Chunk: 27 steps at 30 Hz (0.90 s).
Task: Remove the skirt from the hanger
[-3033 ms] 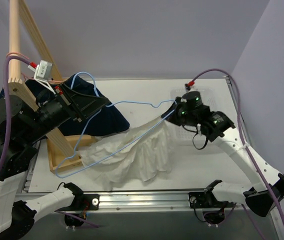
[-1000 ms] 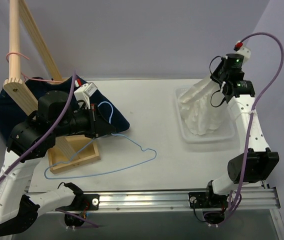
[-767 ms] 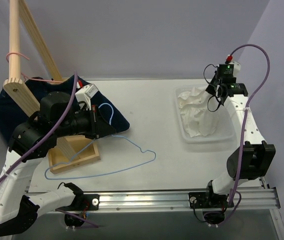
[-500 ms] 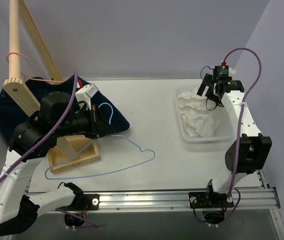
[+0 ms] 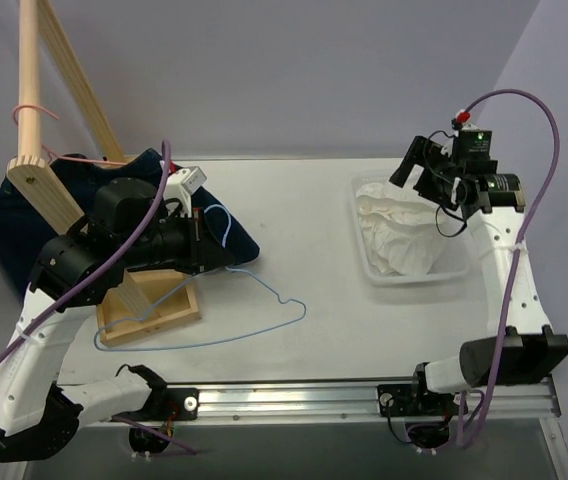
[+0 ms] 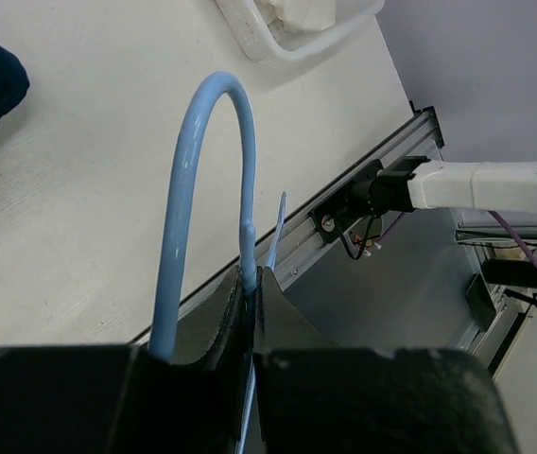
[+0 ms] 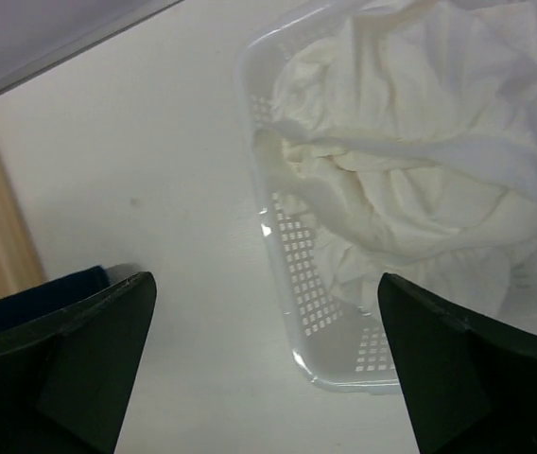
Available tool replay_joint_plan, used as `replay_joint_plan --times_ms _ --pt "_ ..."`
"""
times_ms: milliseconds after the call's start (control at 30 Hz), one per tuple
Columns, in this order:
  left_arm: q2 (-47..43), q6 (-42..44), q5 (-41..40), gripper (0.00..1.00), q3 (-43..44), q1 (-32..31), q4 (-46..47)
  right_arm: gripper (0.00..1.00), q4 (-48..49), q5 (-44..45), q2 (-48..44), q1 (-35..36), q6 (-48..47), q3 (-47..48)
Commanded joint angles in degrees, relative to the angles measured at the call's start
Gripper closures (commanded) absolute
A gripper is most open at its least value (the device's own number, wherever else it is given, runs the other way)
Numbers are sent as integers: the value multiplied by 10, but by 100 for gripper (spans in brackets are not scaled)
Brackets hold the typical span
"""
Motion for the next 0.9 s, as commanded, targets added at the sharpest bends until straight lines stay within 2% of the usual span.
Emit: replay_joint_plan --times_ms 0,67,200,233,267,367,533,633,867 --pt "14 14 8 98 32 -1 15 0 18 -138 -74 1 6 -24" --pt "25 17 15 98 38 -1 16 0 37 -223 -94 2 12 -34" --pt "48 23 31 98 59 0 13 3 56 -339 -143 14 27 -70" --pt "53 23 36 98 63 -1 15 5 67 -351 -153 20 37 -85" --pt "61 22 39 98 71 -1 16 12 81 -361 -166 27 57 -113" --pt "73 15 51 98 83 -1 23 19 171 -395 -211 60 105 -180" --pt "84 -3 80 98 99 0 44 30 250 -431 -240 151 144 -254" --pt "87 -9 91 98 109 0 49 34 258 -446 -244 184 138 -262" --pt "92 -23 126 98 132 1 75 39 221 -503 -250 187 106 -241"
